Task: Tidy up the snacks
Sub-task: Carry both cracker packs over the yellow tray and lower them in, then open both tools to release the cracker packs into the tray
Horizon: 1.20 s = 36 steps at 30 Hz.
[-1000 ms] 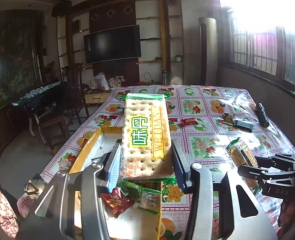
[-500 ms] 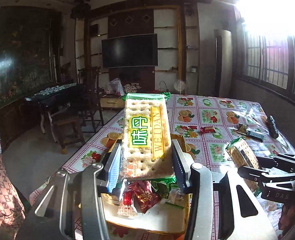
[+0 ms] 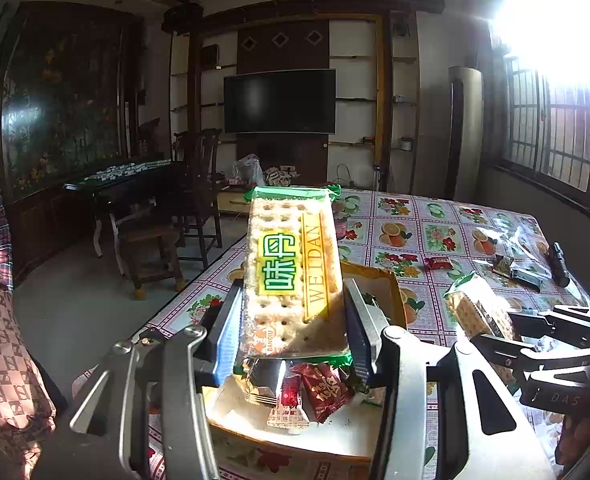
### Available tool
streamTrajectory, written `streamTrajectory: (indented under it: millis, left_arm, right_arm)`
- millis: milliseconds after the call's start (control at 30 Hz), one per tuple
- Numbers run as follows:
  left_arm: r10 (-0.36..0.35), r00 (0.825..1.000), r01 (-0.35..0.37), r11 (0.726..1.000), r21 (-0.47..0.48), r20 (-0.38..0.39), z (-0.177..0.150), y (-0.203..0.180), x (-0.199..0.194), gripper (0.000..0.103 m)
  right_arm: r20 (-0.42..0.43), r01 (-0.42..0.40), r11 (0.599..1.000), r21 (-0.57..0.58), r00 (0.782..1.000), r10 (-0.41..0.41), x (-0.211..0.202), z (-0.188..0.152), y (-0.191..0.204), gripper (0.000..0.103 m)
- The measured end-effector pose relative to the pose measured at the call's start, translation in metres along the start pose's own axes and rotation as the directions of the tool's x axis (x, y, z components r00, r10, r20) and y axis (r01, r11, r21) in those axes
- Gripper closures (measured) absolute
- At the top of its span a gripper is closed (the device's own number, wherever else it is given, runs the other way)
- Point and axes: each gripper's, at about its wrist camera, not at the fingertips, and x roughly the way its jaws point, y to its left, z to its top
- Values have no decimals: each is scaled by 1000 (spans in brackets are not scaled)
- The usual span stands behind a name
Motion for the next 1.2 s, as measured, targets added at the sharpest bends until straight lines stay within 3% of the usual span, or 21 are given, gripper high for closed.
streamTrajectory:
  millis: [267,733,933,1000,1100,1200]
  left_arm:
    - [2,1000,-2,1000,-24,3,-6,9,0,55]
    - [-51,979,45,998,-38,-199,-30,12,52,55]
    - [-58,955,55,998,-21,-290,-40,8,74,54]
    - [-58,954,53,998,-24,-293,-44,9,75,42]
    - [-40,973,37,999,-17,-228,-46,12,62,20]
    - [-50,990,47,999,-27,-133,-40,17,41,15]
  right_arm:
    - [-13,-21,1000,-20,1000,21,11,8,8,57]
    - [-128,-60,997,40,990,65,98,40,4,57]
    - [-174,-63,998,19,983,66,123,36,14,57]
    - [-185,-65,998,19,980,67,125,34,13,56]
    - [-166,-62,998,26,984,66,114,35,10,53]
    - [-93,-95,994,44,991,99,82,42,5,53]
